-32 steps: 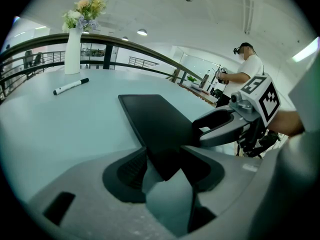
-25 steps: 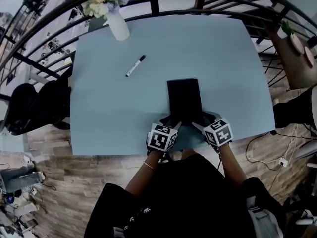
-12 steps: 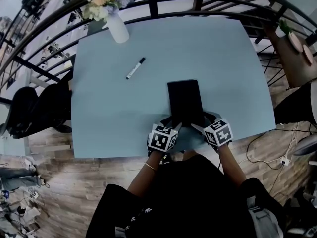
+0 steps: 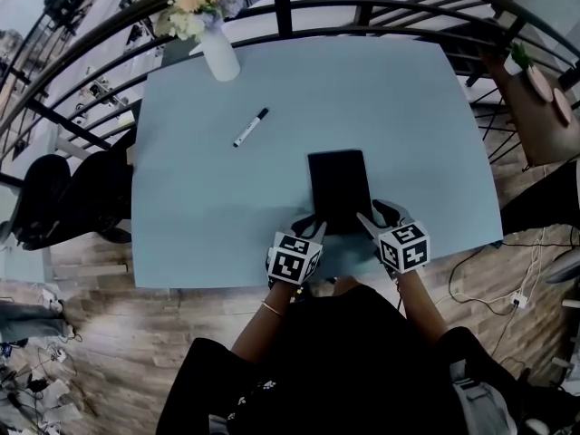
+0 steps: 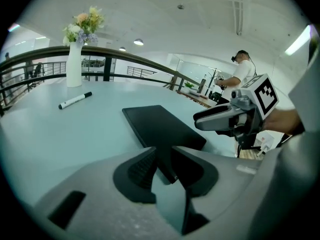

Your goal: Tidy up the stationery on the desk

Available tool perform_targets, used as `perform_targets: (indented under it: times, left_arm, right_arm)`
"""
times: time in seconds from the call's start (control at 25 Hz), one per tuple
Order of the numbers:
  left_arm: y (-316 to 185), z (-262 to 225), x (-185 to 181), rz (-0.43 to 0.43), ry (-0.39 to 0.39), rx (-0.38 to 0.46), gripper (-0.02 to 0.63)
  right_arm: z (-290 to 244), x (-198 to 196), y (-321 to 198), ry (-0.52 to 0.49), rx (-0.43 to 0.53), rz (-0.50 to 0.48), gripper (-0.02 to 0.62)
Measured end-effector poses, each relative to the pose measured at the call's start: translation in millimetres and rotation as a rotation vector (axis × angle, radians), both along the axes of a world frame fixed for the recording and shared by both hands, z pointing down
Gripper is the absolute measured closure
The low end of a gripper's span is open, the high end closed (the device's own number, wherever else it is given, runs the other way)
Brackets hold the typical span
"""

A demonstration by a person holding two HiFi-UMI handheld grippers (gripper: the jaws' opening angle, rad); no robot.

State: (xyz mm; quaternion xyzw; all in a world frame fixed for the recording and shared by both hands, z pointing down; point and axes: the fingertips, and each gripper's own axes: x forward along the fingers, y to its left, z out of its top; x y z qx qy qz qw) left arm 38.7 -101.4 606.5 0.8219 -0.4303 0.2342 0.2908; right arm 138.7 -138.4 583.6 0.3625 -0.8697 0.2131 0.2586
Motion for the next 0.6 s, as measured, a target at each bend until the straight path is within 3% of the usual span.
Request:
perform_targets:
  times: [0.16, 0.28, 0.44, 0.6]
  left_arm:
    - [-8, -22, -6, -0.016, 0.005, 0.094, 0.61]
    - [-13, -41, -6, -0.022, 0.035, 0.162, 0.611]
    - [-15, -63, -11, -0.021, 0.026, 0.239, 0.612]
    - [-13, -79, -15, -0.031, 0.042, 0.258, 0.612]
  right_arm:
    - [-25, -2, -8, -0.066, 0.093, 0.039, 0.483]
    - [-47, 1, -12, -0.114, 0.169, 0.079, 0.589]
    - [-70, -2, -13, -0.155, 0.237, 0.096, 0.589]
    - [-85, -11, -12, -0.188, 0.26, 0.091, 0.589]
